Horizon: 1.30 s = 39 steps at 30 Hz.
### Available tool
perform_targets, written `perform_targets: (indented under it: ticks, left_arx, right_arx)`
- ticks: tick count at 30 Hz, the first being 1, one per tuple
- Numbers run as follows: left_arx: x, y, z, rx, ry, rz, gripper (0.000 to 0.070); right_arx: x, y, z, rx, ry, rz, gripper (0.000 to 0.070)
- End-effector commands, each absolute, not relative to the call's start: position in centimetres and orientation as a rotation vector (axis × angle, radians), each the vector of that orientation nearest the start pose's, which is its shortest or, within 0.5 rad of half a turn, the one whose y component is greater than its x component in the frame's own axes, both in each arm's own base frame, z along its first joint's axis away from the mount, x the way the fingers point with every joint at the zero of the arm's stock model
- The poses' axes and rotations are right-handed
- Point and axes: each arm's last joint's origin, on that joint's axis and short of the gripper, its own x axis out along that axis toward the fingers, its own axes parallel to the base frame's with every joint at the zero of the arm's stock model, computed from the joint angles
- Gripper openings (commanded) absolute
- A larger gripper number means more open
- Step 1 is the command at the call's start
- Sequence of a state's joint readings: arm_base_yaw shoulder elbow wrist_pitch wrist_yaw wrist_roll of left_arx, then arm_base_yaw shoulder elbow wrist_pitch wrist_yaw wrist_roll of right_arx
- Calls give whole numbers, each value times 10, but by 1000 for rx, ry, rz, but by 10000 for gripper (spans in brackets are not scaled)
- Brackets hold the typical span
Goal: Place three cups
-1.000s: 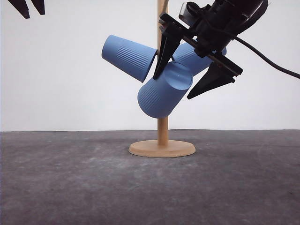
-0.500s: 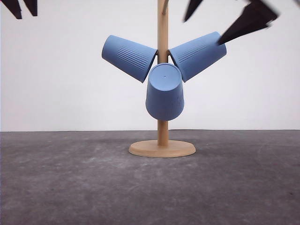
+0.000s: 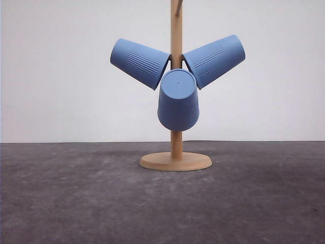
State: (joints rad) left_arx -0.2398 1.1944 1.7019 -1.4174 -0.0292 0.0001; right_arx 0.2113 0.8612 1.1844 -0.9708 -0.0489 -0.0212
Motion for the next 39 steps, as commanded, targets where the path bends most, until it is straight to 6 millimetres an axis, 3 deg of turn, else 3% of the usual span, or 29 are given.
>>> perform_targets:
  ticks: [1,11,19,21,23,24,39]
  left_arx:
    - [156,-37,433,105,938,-179,203]
    - [97,-23,367,51,899,-169,203]
    - [81,-19,359,22,875,-164,203]
    - [81,-19,359,21,874,-166,189]
    - [79,-19,358,27,887,-180,38]
    - [79,-19,358,32,895,-186,14]
    - [80,-20,360,-30,866,-158,11]
  right_arx:
    - [129,27,383,-113,625,261,553]
    - [90,17,343,-107,607,240,552]
    - [82,16,337,-60,604,229,552]
    - [82,16,337,-45,606,225,496]
    - [82,16,336,-36,611,234,166]
    - [81,16,336,-34,612,245,11]
    - [82,17,338,2,601,234,18]
